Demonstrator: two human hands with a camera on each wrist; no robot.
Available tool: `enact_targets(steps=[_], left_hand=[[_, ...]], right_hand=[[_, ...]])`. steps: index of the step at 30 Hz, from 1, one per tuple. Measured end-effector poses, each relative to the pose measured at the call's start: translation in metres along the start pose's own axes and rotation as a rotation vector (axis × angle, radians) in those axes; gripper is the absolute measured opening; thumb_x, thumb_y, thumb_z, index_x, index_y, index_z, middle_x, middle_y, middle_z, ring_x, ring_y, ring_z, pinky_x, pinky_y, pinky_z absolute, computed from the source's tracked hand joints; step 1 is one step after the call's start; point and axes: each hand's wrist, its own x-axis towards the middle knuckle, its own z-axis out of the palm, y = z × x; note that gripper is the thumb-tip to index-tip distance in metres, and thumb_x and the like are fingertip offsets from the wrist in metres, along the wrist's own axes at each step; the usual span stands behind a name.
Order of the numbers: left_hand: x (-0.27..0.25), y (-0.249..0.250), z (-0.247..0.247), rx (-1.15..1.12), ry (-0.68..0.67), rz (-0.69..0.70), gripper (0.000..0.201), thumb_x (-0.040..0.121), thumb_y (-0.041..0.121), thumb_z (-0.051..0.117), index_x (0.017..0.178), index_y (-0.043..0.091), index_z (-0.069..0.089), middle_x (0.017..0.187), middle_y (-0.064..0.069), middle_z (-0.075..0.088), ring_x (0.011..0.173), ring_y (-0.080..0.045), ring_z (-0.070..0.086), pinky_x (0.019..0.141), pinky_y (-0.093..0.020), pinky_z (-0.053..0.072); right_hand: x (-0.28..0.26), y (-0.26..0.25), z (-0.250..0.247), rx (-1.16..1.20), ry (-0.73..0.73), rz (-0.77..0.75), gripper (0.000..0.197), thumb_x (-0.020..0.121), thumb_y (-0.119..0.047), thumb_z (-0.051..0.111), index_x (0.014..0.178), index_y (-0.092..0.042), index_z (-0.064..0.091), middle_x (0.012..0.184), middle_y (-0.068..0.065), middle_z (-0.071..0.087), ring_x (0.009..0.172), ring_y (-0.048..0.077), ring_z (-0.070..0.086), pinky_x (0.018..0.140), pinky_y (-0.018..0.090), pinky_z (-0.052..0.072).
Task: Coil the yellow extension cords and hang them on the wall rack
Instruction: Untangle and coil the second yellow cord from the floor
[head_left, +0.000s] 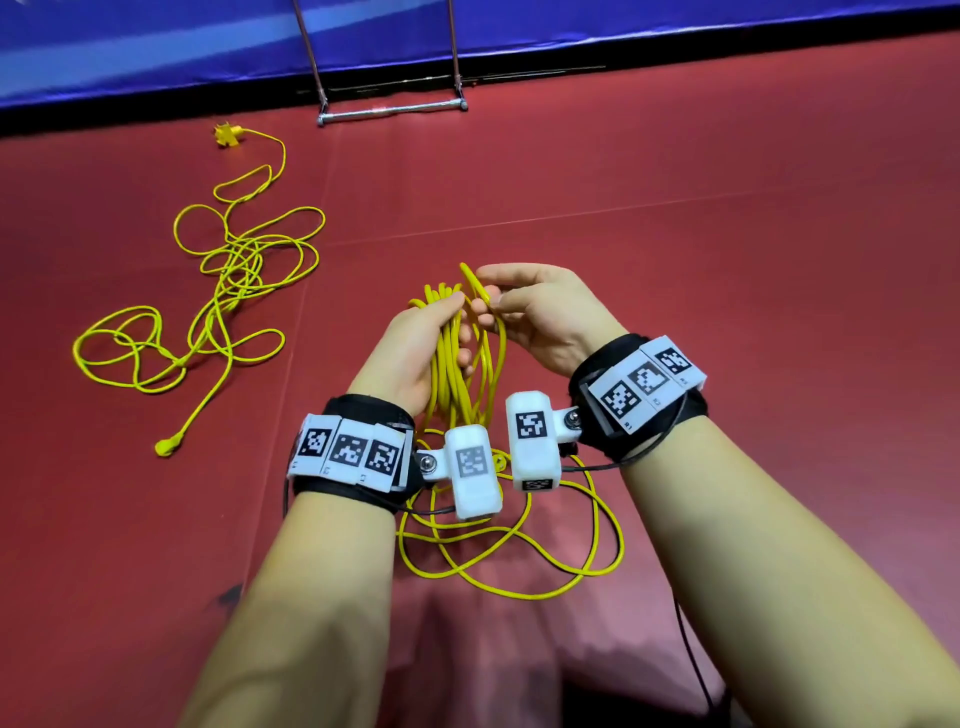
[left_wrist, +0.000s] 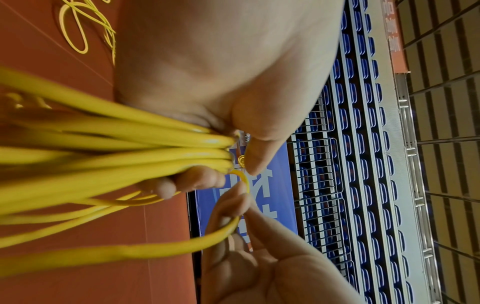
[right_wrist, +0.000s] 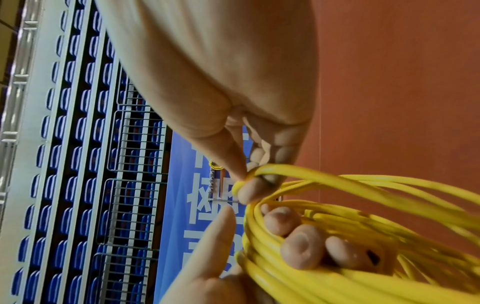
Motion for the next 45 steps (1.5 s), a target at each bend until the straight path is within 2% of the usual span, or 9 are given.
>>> enact_targets(steps=[8,12,16,20,24,31,35,38,45], left_hand=[[0.0,-0.005,0.004,-0.001,-0.018,-0.02,0.033,0.1,0.038,0.051,0.08,0.012,0.055,0.059,-0.003,0.051,0.046,-0.016,0.044,0.052,-0.026,0.041],[0.001,-0.007,0.007,0.016,0.01,0.015,0.032,0.101,0.034,0.051,0.08,0.014,0.064,0.053,-0.001,0.053,0.045,-0.015,0.044,0.052,-0.026,0.039],[0.002,-0.009,0.003,-0.016,0.016,0.022,0.027,0.102,0.028,0.05,0.083,0.013,0.064,0.062,-0.005,0.055,0.044,-0.014,0.047,0.047,-0.02,0.041],[0.007,-0.011,-0.001,-0.089,0.066,-0.027,0.019,0.101,0.024,0.05,0.097,0.008,0.059,0.085,-0.016,0.057,0.042,-0.016,0.05,0.047,-0.022,0.044],[0.012,-0.013,-0.002,-0.186,0.146,-0.026,0.021,0.1,0.016,0.049,0.081,0.01,0.054,0.075,-0.016,0.057,0.047,-0.022,0.054,0.045,-0.023,0.045],[0.021,-0.004,-0.025,-0.391,0.34,0.012,0.029,0.1,0.015,0.042,0.071,0.013,0.046,0.06,-0.005,0.048,0.041,-0.017,0.05,0.051,-0.024,0.043],[0.019,0.01,-0.039,-0.621,0.4,0.04,0.024,0.1,0.018,0.039,0.078,0.014,0.045,0.063,-0.003,0.054,0.047,-0.02,0.06,0.061,-0.029,0.046],[0.014,0.023,-0.056,-0.803,0.394,0.05,0.026,0.099,0.021,0.036,0.075,0.014,0.042,0.057,0.0,0.048,0.043,-0.019,0.053,0.061,-0.03,0.048],[0.009,0.034,-0.075,-0.759,0.336,0.134,0.022,0.094,0.022,0.041,0.073,0.017,0.038,0.058,0.004,0.041,0.043,-0.016,0.036,0.059,-0.025,0.042]], right_hand=[[-0.006,0.003,0.007,-0.162,0.038,-0.022,0.02,0.084,0.018,0.058,0.097,0.003,0.06,0.069,0.018,0.062,0.06,0.028,0.061,0.055,0.029,0.058],[-0.005,0.006,0.01,-0.209,0.069,-0.032,0.02,0.081,0.015,0.063,0.087,-0.003,0.057,0.065,0.016,0.062,0.053,0.027,0.06,0.056,0.035,0.057],[-0.007,0.006,0.012,-0.287,0.029,-0.025,0.022,0.081,0.014,0.064,0.088,-0.006,0.057,0.067,0.011,0.061,0.049,0.024,0.06,0.055,0.036,0.058],[-0.008,0.001,0.013,-0.283,-0.094,0.012,0.019,0.087,0.006,0.065,0.093,-0.009,0.054,0.083,0.01,0.058,0.064,0.018,0.061,0.061,0.036,0.059],[-0.009,0.0,0.012,-0.345,-0.193,0.022,0.017,0.09,0.003,0.062,0.098,-0.009,0.053,0.077,0.006,0.056,0.057,0.014,0.058,0.072,0.041,0.057],[-0.009,0.006,-0.002,-0.539,-0.41,0.158,0.01,0.097,0.003,0.048,0.1,-0.004,0.055,0.074,0.016,0.058,0.061,0.025,0.054,0.052,0.026,0.05],[-0.009,0.012,-0.009,-0.596,-0.593,0.212,0.017,0.1,0.002,0.039,0.102,-0.004,0.055,0.071,0.013,0.06,0.06,0.022,0.059,0.057,0.026,0.051],[-0.011,0.021,-0.019,-0.615,-0.733,0.306,0.021,0.102,-0.001,0.039,0.104,-0.008,0.058,0.066,0.008,0.06,0.061,0.019,0.061,0.06,0.025,0.05],[-0.004,0.045,-0.04,-0.775,-0.613,0.328,0.016,0.1,-0.004,0.047,0.099,-0.008,0.063,0.059,0.001,0.058,0.06,0.015,0.06,0.054,0.02,0.044]])
